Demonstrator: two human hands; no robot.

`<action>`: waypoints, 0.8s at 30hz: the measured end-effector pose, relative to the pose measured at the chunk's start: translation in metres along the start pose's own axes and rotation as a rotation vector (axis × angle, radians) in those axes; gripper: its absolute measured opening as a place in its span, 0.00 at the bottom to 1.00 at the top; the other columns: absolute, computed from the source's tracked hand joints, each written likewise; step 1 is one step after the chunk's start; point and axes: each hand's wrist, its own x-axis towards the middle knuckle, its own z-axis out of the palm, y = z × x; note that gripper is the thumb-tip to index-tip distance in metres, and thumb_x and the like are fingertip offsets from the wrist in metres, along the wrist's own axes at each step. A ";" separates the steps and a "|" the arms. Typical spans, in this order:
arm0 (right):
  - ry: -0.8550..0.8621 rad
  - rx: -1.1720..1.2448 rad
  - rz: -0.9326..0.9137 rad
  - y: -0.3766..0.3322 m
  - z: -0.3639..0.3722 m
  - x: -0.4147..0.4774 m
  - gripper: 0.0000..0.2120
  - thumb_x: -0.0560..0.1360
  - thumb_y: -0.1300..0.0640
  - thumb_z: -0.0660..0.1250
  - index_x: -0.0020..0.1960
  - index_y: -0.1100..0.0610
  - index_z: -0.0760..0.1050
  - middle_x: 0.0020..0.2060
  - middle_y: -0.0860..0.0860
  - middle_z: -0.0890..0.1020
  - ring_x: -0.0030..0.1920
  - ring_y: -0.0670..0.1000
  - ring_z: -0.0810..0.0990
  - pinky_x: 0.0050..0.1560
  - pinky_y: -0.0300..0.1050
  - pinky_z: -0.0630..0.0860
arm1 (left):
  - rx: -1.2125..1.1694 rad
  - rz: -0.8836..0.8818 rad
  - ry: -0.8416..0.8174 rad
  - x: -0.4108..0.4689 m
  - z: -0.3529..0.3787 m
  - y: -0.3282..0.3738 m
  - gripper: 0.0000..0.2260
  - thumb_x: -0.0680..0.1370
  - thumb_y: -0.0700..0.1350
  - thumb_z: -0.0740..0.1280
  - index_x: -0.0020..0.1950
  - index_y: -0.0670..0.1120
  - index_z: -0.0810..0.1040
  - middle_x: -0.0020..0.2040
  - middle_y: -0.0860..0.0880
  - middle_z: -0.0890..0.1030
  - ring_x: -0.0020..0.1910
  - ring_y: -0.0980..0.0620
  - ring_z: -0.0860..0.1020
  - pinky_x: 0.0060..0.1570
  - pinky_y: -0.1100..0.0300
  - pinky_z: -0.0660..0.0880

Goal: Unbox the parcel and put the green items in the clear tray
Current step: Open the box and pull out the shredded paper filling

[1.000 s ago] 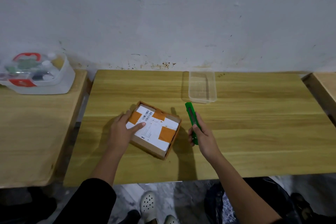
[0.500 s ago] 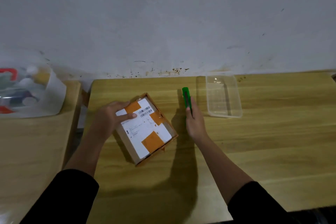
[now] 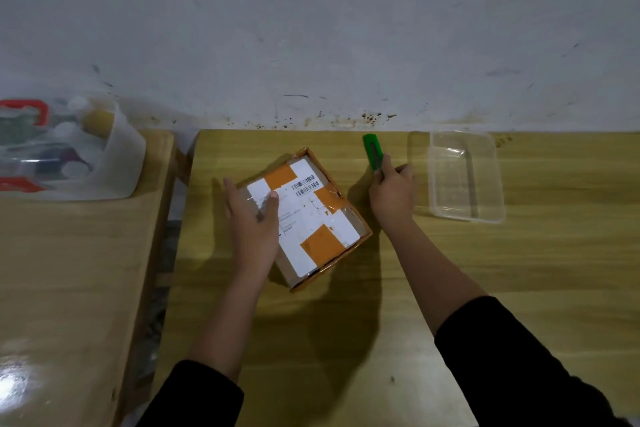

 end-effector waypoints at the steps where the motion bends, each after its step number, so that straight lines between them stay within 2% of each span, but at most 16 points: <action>1: -0.003 -0.007 0.008 -0.001 -0.001 0.002 0.21 0.80 0.55 0.54 0.72 0.53 0.60 0.57 0.59 0.68 0.57 0.60 0.69 0.55 0.54 0.71 | -0.037 -0.009 -0.004 -0.004 0.000 0.000 0.33 0.79 0.46 0.62 0.76 0.50 0.45 0.65 0.49 0.68 0.37 0.65 0.71 0.23 0.78 0.69; 3: -0.020 -0.015 0.006 -0.002 -0.004 0.005 0.20 0.80 0.55 0.54 0.72 0.53 0.62 0.58 0.60 0.68 0.58 0.60 0.67 0.54 0.53 0.70 | -0.087 -0.015 -0.018 -0.010 -0.001 -0.003 0.33 0.79 0.45 0.62 0.76 0.51 0.44 0.57 0.52 0.70 0.37 0.64 0.73 0.24 0.76 0.70; 4: -0.026 -0.024 -0.002 -0.003 -0.006 0.005 0.20 0.79 0.54 0.55 0.71 0.53 0.62 0.58 0.60 0.68 0.59 0.60 0.67 0.55 0.53 0.69 | -0.102 -0.016 -0.020 -0.011 -0.001 -0.006 0.33 0.79 0.45 0.62 0.76 0.52 0.44 0.56 0.53 0.70 0.38 0.63 0.74 0.24 0.76 0.71; 7: 0.047 -0.001 -0.036 -0.010 -0.012 -0.004 0.20 0.79 0.54 0.57 0.70 0.56 0.64 0.60 0.60 0.68 0.60 0.59 0.67 0.56 0.52 0.70 | -0.141 -0.017 -0.039 -0.017 -0.002 -0.013 0.33 0.79 0.46 0.62 0.76 0.54 0.43 0.62 0.51 0.72 0.44 0.60 0.77 0.27 0.73 0.73; 9: 0.108 0.153 -0.142 -0.020 -0.018 -0.015 0.18 0.79 0.57 0.57 0.68 0.58 0.66 0.59 0.59 0.71 0.56 0.54 0.70 0.53 0.46 0.71 | -0.153 -0.020 -0.053 -0.022 -0.002 -0.018 0.32 0.79 0.46 0.61 0.76 0.55 0.44 0.65 0.49 0.72 0.51 0.56 0.78 0.32 0.69 0.74; 10: 0.075 0.260 -0.223 -0.028 -0.021 -0.020 0.18 0.79 0.59 0.57 0.68 0.58 0.67 0.58 0.58 0.72 0.53 0.50 0.70 0.52 0.41 0.70 | -0.159 -0.024 -0.062 -0.025 -0.002 -0.021 0.32 0.79 0.46 0.61 0.76 0.55 0.45 0.66 0.48 0.72 0.54 0.54 0.77 0.36 0.67 0.74; 11: -0.007 0.347 -0.298 -0.037 -0.023 -0.022 0.17 0.79 0.60 0.57 0.68 0.58 0.68 0.59 0.57 0.73 0.53 0.48 0.71 0.52 0.38 0.69 | -0.170 -0.028 -0.074 -0.030 -0.003 -0.024 0.32 0.79 0.46 0.61 0.75 0.56 0.45 0.67 0.49 0.71 0.56 0.54 0.76 0.39 0.65 0.75; 13: -0.238 0.440 -0.390 -0.056 -0.024 -0.020 0.18 0.80 0.60 0.55 0.69 0.57 0.66 0.65 0.55 0.71 0.60 0.48 0.70 0.60 0.37 0.66 | -0.184 -0.019 -0.101 -0.041 -0.003 -0.030 0.31 0.79 0.46 0.61 0.75 0.57 0.46 0.68 0.49 0.69 0.60 0.52 0.75 0.45 0.60 0.76; 16: -0.547 0.474 -0.346 -0.073 -0.018 -0.015 0.20 0.81 0.58 0.52 0.72 0.54 0.61 0.73 0.53 0.63 0.71 0.52 0.62 0.71 0.45 0.61 | -0.170 0.014 -0.113 -0.066 -0.006 -0.043 0.30 0.79 0.47 0.61 0.75 0.57 0.49 0.72 0.51 0.66 0.67 0.52 0.69 0.58 0.56 0.73; 18: -0.658 0.499 -0.300 -0.074 -0.015 -0.013 0.20 0.81 0.59 0.52 0.73 0.53 0.61 0.74 0.52 0.61 0.72 0.52 0.61 0.70 0.41 0.61 | -0.162 0.026 -0.125 -0.085 -0.005 -0.050 0.28 0.79 0.48 0.60 0.75 0.57 0.49 0.74 0.53 0.63 0.71 0.54 0.64 0.68 0.54 0.66; 19: -0.676 0.492 -0.300 -0.072 -0.014 -0.012 0.20 0.81 0.60 0.52 0.73 0.53 0.61 0.74 0.52 0.62 0.71 0.51 0.63 0.66 0.38 0.63 | -0.170 0.025 -0.132 -0.095 -0.005 -0.050 0.28 0.80 0.49 0.59 0.75 0.56 0.49 0.74 0.55 0.62 0.71 0.57 0.63 0.69 0.56 0.64; 21: -0.654 0.497 -0.265 -0.065 -0.015 -0.016 0.19 0.81 0.61 0.53 0.71 0.54 0.64 0.71 0.53 0.65 0.63 0.50 0.70 0.56 0.39 0.71 | -0.210 0.008 -0.152 -0.108 -0.008 -0.051 0.25 0.81 0.48 0.57 0.75 0.55 0.50 0.69 0.61 0.64 0.66 0.62 0.64 0.62 0.69 0.65; 23: -0.593 0.556 -0.184 -0.054 -0.020 -0.025 0.17 0.80 0.61 0.55 0.68 0.55 0.67 0.68 0.56 0.70 0.56 0.53 0.74 0.55 0.47 0.74 | -0.234 -0.002 -0.150 -0.112 -0.014 -0.055 0.23 0.81 0.46 0.55 0.75 0.52 0.53 0.63 0.63 0.66 0.61 0.65 0.65 0.49 0.81 0.65; 24: -0.542 0.567 -0.155 -0.047 -0.024 -0.033 0.16 0.79 0.61 0.57 0.66 0.57 0.69 0.65 0.56 0.72 0.55 0.53 0.74 0.54 0.48 0.74 | -0.237 0.001 -0.126 -0.112 -0.019 -0.058 0.22 0.81 0.46 0.55 0.75 0.51 0.55 0.62 0.62 0.67 0.59 0.65 0.67 0.45 0.83 0.65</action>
